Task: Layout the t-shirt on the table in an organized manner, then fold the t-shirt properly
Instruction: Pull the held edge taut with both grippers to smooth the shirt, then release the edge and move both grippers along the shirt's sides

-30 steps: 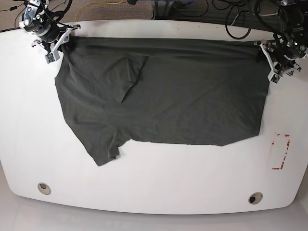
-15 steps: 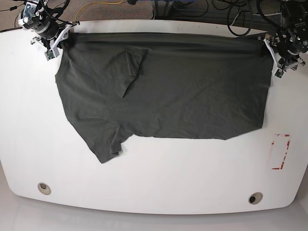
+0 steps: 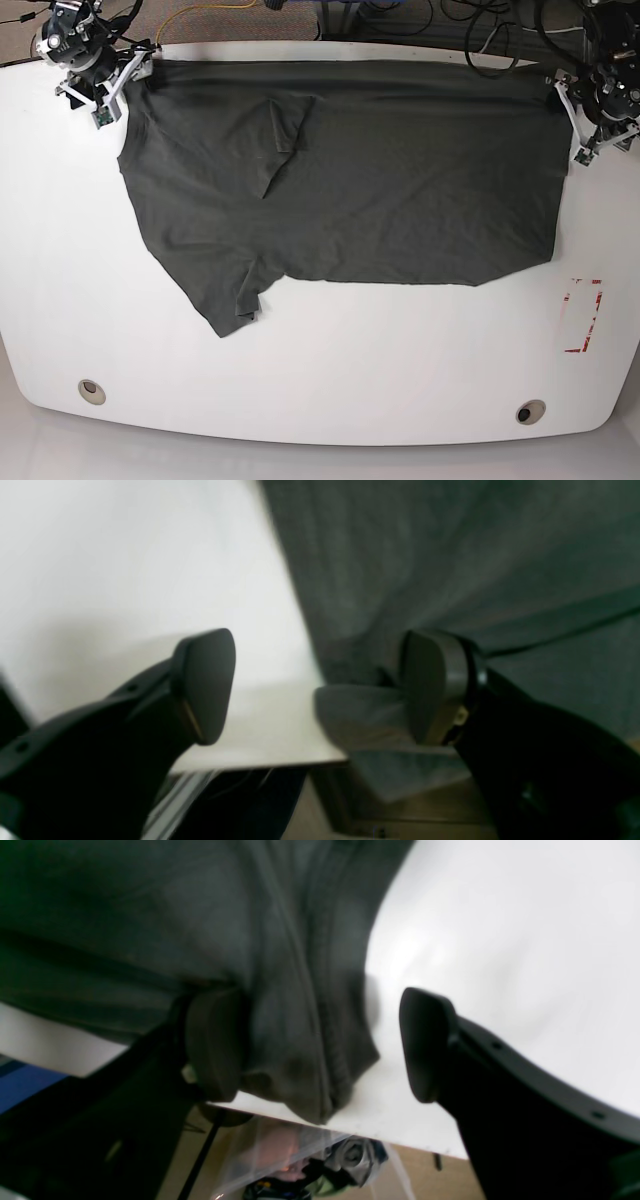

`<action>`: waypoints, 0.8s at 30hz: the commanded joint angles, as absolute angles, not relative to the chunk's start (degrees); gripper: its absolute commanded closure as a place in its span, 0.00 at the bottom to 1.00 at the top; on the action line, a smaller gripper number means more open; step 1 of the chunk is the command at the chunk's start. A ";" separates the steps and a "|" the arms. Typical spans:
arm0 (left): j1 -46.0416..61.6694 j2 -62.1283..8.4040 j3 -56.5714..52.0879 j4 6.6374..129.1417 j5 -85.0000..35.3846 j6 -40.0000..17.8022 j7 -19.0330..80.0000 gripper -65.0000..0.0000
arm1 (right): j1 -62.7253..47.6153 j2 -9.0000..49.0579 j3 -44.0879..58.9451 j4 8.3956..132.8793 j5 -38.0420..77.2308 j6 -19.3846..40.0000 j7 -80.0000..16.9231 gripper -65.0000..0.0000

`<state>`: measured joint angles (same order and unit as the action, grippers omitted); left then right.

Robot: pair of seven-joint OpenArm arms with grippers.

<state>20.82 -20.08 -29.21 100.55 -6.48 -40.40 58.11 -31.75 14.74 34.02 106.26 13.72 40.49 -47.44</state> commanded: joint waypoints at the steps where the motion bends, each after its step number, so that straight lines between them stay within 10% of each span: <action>1: 18.59 -21.32 -29.85 104.75 -6.29 -40.00 58.24 0.25 | -31.52 15.43 34.51 109.93 13.76 40.00 -46.73 0.30; 24: 4.79 -21.76 -29.76 108.18 -5.85 -40.00 69.14 0.25 | -17.27 17.19 34.51 111.87 13.76 40.00 -58.33 0.30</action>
